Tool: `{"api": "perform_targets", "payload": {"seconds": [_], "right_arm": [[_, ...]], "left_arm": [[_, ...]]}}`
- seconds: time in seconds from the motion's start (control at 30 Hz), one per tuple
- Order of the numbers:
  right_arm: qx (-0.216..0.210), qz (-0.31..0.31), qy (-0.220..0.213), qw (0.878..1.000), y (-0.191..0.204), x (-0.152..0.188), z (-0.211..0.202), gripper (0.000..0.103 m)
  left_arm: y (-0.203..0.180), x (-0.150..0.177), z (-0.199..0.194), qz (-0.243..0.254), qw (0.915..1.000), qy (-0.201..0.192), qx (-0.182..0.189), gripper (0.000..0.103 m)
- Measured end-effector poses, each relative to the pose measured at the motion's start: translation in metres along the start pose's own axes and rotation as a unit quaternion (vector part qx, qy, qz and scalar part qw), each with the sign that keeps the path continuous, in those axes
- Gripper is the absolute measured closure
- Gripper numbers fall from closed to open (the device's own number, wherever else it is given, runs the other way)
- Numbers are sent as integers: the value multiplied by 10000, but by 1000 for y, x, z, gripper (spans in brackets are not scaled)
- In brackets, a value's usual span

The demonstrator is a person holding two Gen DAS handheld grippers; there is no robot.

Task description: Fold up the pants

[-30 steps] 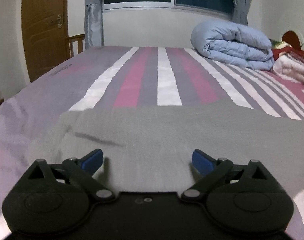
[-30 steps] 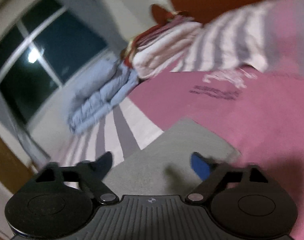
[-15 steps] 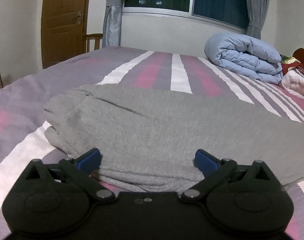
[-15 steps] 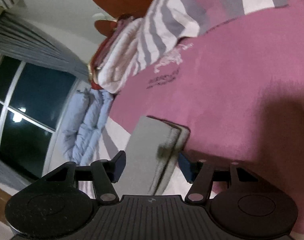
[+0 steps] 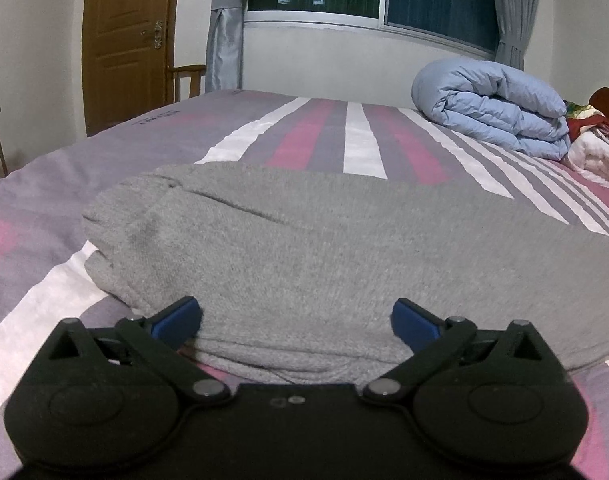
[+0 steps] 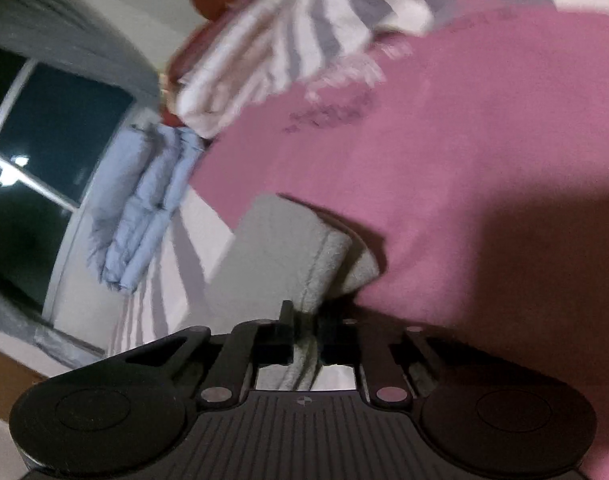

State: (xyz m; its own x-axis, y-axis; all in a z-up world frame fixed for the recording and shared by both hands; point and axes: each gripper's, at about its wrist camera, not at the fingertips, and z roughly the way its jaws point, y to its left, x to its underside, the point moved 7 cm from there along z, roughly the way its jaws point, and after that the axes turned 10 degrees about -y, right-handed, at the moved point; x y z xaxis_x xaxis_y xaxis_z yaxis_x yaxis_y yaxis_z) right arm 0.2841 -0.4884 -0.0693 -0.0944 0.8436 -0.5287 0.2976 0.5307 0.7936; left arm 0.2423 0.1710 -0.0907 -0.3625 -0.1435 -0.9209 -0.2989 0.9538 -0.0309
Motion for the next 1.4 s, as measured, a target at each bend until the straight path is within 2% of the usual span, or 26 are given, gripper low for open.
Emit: {"api": "perform_targets", "payload": {"seconds": [0.07,0.1,0.17,0.23,0.27,0.37,0.5,0.6,0.73,0.83,0.9,1.0,1.07,1.2,1.3,1.4], "right_arm": [[-492,-179,-291,9982,15,-5,-15,94],[-551,-296,-370,9974,17,-6,-21,94],[-412,-321,-319,9981,6,-1,-21,94],[123,-216,41,9997,-26,13,-3,96],[56,38,25,10000,-33,14,-1,96],[155,-158,-44,9997,-24,17,-3,95],[97,67,57,9999,-31,17,-2,94],[134,-71,129,9998,-29,14,-4,94],[20,-668,-48,9978,9,12,-5,94],[-229,-947,-229,9950,45,17,-11,94],[-446,-1100,-260,9926,73,26,-12,94],[-880,-1297,-203,9874,123,51,-12,94],[-1182,-1395,-102,9831,156,74,-12,94],[-1792,-1571,293,9707,220,135,-9,94],[-2211,-1749,810,9560,259,202,-3,94],[-2434,-2031,1446,9373,278,275,0,94]], "left_arm": [[0,0,0,2,10000,-3,2,6],[0,0,0,-1,10000,-3,4,6],[0,0,0,6,10000,3,1,6],[0,0,0,27,10000,18,0,6],[0,1,0,29,10000,16,0,6],[0,0,1,18,10000,18,6,6],[0,0,1,15,10000,15,9,6],[0,-2,-1,-30,10000,-41,18,6],[15,-11,-13,-276,9987,-358,-222,6],[42,-15,-22,-808,9937,-520,-569,6],[63,-10,-22,-1286,9878,-422,-768,6],[87,-2,-21,-1910,9764,-311,-960,6],[95,1,-22,-2149,9711,-306,-991,6],[95,0,-23,-2113,9723,-331,-948,6],[96,-1,-25,-2042,9739,-347,-932,6],[99,-1,-28,-1978,9746,-373,-977,6]]}}
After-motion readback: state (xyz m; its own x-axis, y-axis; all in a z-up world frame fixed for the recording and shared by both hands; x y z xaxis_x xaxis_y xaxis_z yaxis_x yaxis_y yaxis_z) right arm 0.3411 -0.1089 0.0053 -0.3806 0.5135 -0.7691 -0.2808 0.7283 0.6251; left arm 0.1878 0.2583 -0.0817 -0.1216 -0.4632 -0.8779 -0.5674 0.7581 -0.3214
